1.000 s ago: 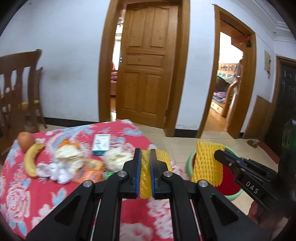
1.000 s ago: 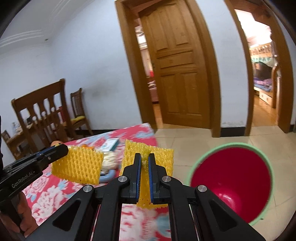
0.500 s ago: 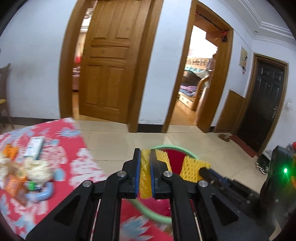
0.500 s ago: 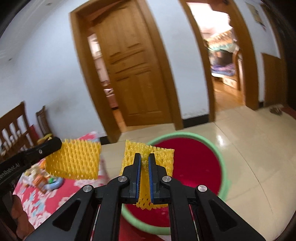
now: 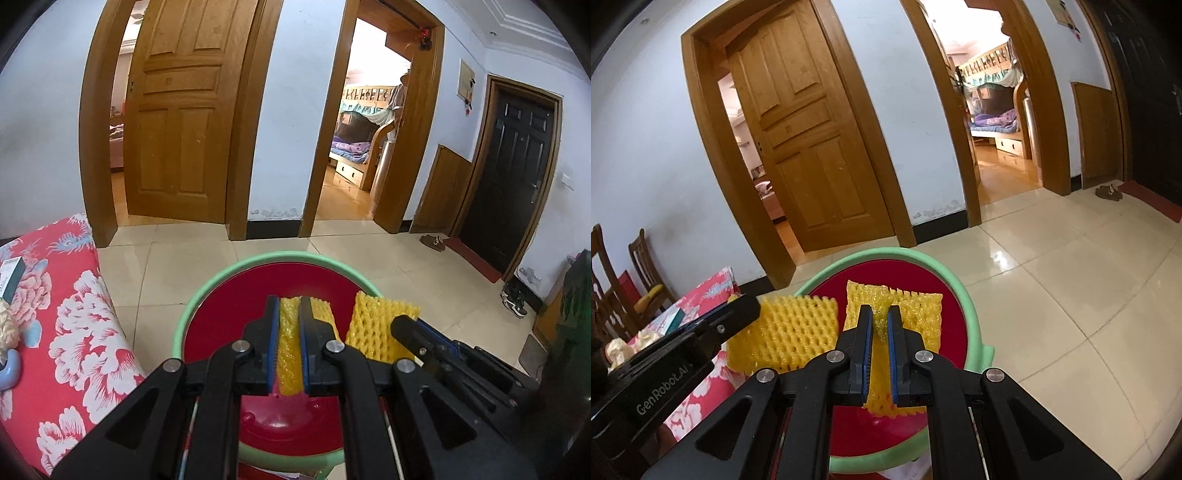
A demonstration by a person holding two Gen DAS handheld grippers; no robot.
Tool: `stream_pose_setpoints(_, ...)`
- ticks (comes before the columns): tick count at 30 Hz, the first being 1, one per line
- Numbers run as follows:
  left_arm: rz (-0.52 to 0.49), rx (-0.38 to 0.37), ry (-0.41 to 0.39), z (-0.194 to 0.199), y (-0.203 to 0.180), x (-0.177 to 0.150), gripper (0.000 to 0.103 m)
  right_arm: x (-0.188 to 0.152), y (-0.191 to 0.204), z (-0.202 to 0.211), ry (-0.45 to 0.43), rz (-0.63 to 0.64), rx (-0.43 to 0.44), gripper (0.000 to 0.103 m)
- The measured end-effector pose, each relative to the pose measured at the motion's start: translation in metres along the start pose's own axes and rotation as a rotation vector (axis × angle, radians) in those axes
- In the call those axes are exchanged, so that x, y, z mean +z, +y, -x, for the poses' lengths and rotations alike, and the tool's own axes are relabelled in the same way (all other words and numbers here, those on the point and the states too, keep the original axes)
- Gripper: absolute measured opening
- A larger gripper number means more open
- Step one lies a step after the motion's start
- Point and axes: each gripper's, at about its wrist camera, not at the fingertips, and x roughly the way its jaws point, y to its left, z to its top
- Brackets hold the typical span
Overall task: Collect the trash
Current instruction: 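Open the left tool over the bucket while the right tool opens too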
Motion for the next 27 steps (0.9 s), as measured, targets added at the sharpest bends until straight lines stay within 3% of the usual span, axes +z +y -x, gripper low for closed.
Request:
stream_pose_setpoints(5, 0.025, -0.007, 0.006, -0.003, 0.004, 0.0, 0.007, -0.004, -0.002, 0.002, -0.014, -0.04, 0.007, 0.008)
stream_pose_setpoints(6, 0.025, -0.006, 0.011, -0.006, 0.008, -0.002, 0.012, -0.002, 0.002, 0.0, -0.016, -0.048, 0.006, 0.008)
stream_pose_setpoints(8, 0.028, -0.007, 0.03, -0.01, 0.011, -0.002, 0.029, -0.002, -0.001, 0.002, -0.02, -0.067, 0.013, 0.008)
stream_pose_setpoints(10, 0.037, -0.005, 0.035, -0.011, 0.012, -0.002, 0.056, -0.002, -0.003, 0.003, -0.023, -0.073, 0.016, 0.008)
stream_pose_setpoints(13, 0.053, -0.012, 0.014, -0.006, 0.016, -0.002, 0.078, 0.0, 0.002, 0.002, -0.02, -0.067, 0.015, 0.008)
stream_pose_setpoints(19, 0.071, -0.024, 0.012, -0.006, 0.021, -0.002, 0.083, 0.001, 0.005, 0.001, -0.016, -0.061, 0.022, 0.008)
stream_pose_setpoints(27, 0.073, -0.021, 0.01, -0.004, 0.019, -0.003, 0.084, 0.002, 0.007, 0.0, -0.007, -0.052, 0.033, 0.008)
